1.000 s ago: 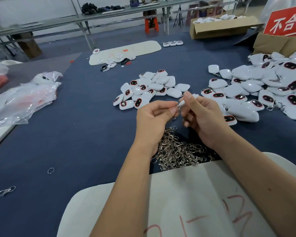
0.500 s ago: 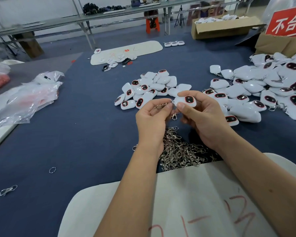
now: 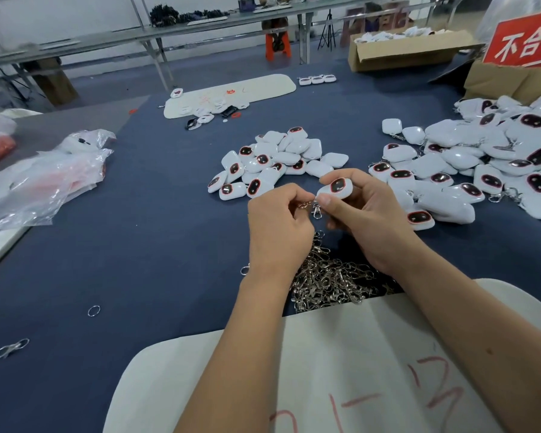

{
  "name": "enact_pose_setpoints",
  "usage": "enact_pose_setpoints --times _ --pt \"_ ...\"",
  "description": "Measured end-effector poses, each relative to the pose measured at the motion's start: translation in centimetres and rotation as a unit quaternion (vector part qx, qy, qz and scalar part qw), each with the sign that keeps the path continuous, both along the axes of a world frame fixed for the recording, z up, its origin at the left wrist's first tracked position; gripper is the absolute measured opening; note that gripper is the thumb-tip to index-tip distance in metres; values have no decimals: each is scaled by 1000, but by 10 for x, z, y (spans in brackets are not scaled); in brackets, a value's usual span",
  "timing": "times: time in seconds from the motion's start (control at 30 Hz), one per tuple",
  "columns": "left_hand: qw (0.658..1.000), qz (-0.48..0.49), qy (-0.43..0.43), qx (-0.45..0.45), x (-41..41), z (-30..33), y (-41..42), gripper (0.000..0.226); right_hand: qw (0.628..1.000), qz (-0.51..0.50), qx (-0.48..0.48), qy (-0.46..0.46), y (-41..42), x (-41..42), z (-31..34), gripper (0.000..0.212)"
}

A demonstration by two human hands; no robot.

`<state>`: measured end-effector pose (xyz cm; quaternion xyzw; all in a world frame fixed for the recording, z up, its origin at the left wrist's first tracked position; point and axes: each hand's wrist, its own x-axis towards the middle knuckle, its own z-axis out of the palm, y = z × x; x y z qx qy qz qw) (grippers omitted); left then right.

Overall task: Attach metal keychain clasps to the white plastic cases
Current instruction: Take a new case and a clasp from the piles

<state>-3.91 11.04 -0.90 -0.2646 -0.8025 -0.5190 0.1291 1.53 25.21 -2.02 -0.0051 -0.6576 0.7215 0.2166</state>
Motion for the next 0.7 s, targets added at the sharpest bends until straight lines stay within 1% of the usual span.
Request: enact_pose_setpoints --times 0.1,0.13,0.17,0.2,0.27,0.3,0.37,0.43,0.5,0.57,0.63,0.7 --pt "996 3 56 -67 -1 0 -2 26 999 -22 50 -2 -2 0 0 21" --pt "996 8 62 -71 1 0 -1 26 998 -27 51 -2 -2 0 0 20" --pt "997 13 55 -55 2 0 0 25 999 -29 40 -4 -2 0 0 20" --pt "999 20 29 -17 4 0 2 21 999 -29 16 -8 -2 0 0 20" --pt "993 28 -71 91 6 2 7 13 999 -15 -47 -18 -1 0 3 21" --pt "981 20 -132 140 6 3 9 11 997 0 -77 -20 -1 0 4 24" --pt "946 -23 -238 218 5 5 11 10 991 35 -125 -16 -1 1 7 33" --pt "907 -65 -312 275 6 7 12 11 986 58 -154 -7 -1 2 9 35" --pt "873 -89 -364 312 7 9 12 11 983 68 -172 -6 0 2 9 34" --pt "853 -100 -393 329 8 11 11 14 981 69 -180 -13 0 2 10 33" --pt "847 -101 -403 331 8 11 11 22 981 69 -181 -22 0 1 10 32" --pt "852 -101 -401 321 7 12 10 26 981 70 -181 -26 1 1 10 29"
